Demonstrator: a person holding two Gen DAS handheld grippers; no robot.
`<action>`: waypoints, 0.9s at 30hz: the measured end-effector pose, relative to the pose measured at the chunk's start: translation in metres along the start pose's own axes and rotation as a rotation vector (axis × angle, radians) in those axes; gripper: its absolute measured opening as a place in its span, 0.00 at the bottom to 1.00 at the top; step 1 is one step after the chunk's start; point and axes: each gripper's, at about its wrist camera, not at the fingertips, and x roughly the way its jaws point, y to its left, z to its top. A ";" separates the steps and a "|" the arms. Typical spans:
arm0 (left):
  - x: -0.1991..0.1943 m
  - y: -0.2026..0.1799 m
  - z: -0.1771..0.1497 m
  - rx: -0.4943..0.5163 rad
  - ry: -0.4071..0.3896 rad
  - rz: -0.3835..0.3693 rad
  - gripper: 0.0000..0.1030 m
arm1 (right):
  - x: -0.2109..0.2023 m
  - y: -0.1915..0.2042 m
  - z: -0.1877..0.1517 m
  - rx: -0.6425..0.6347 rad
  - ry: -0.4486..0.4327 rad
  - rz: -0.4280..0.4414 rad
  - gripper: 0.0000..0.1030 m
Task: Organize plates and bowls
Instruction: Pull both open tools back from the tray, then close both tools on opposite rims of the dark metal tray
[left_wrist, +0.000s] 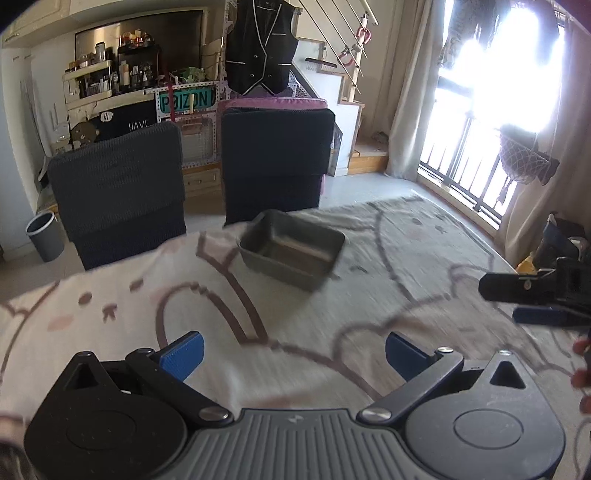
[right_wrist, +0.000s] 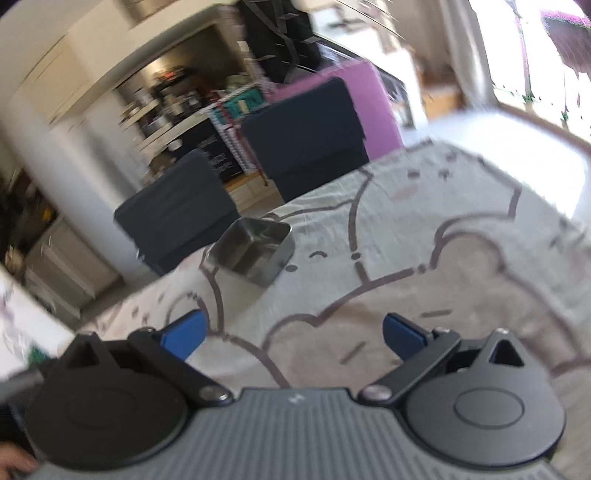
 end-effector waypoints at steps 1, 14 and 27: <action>0.006 0.005 0.006 0.000 -0.007 -0.003 1.00 | 0.011 0.002 0.003 0.045 0.003 0.003 1.00; 0.111 0.052 0.092 0.007 -0.032 -0.052 0.99 | 0.140 0.012 0.032 0.365 0.025 -0.002 0.97; 0.212 0.050 0.114 0.058 0.131 0.059 0.46 | 0.200 0.006 0.057 0.404 0.032 0.051 0.50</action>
